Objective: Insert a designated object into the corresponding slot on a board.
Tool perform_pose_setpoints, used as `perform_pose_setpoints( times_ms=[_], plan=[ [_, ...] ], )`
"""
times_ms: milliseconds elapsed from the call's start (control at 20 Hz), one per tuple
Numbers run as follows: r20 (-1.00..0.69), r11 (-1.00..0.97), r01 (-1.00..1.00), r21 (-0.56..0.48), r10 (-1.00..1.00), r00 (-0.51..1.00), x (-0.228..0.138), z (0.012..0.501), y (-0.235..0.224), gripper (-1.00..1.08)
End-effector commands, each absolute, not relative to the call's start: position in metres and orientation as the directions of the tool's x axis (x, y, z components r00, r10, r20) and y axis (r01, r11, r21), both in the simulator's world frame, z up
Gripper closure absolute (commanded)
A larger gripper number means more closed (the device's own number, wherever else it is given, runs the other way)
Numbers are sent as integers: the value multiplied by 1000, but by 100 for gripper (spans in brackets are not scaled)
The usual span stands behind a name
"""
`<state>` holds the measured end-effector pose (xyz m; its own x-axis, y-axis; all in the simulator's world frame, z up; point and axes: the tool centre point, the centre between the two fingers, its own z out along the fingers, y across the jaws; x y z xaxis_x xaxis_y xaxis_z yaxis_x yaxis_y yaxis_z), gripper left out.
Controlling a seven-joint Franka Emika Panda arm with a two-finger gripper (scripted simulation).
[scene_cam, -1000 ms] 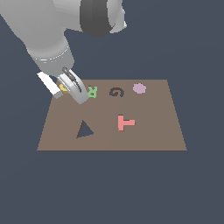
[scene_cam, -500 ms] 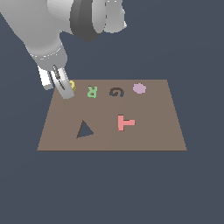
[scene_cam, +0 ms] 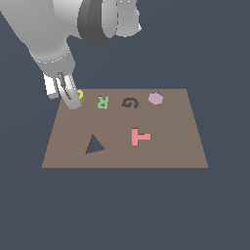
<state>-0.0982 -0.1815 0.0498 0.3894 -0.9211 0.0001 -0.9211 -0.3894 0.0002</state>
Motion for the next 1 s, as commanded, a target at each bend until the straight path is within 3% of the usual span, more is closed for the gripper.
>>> perform_pose_setpoints(
  times_ms=[0,500,550,950],
  plan=[
    [0,-389,-921,0,-921,389,-98,49,-182,-92],
    [0,-392,-920,0,-920,392,-98,30,-181,-92],
    [0,-392,-920,0,-920,392,-98,30,-181,108],
    [0,-392,-920,0,-920,392,-98,30,-181,108]
  ],
)
